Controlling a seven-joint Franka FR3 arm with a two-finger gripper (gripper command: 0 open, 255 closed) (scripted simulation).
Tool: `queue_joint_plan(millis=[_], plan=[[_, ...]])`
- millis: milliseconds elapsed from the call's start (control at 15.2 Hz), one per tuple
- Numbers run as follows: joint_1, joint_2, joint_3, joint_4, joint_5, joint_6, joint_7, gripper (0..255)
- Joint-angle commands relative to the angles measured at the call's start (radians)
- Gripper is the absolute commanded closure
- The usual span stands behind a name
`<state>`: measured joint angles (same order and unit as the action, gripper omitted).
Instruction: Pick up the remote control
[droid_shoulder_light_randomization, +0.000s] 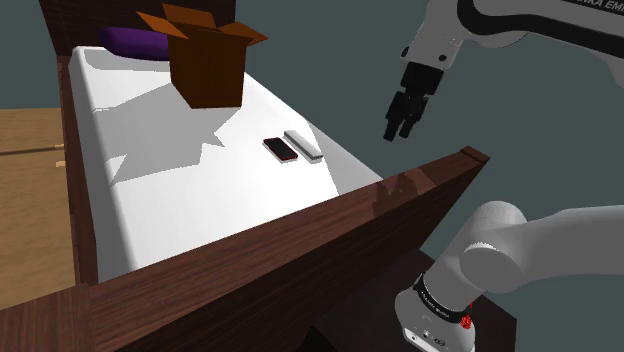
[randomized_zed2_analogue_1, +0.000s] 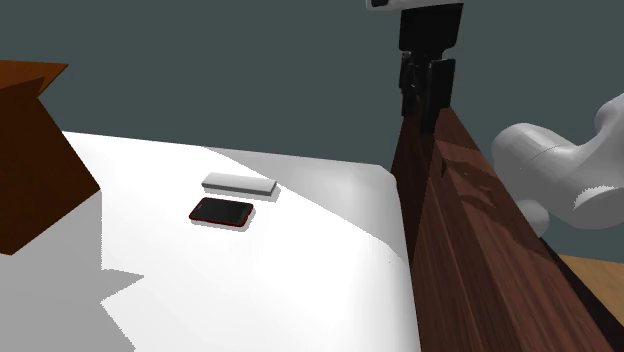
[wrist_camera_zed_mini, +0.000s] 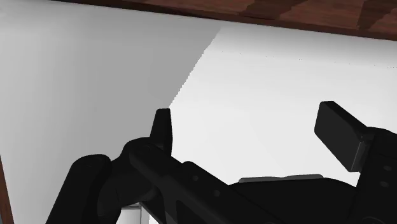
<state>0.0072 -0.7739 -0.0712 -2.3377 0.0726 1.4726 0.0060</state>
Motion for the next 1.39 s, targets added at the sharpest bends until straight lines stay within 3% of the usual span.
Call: queue_joint_plan(millis=[0,660,1320], plan=[[0.0,0.0,0.0,0.0,0.0,0.0,0.0,0],[-0.02,0.313,-0.037,0.049,-0.037,0.282,-0.035,0],[-0.037,0.668,-0.075,0.228,-0.04,0.477,-0.066,0]])
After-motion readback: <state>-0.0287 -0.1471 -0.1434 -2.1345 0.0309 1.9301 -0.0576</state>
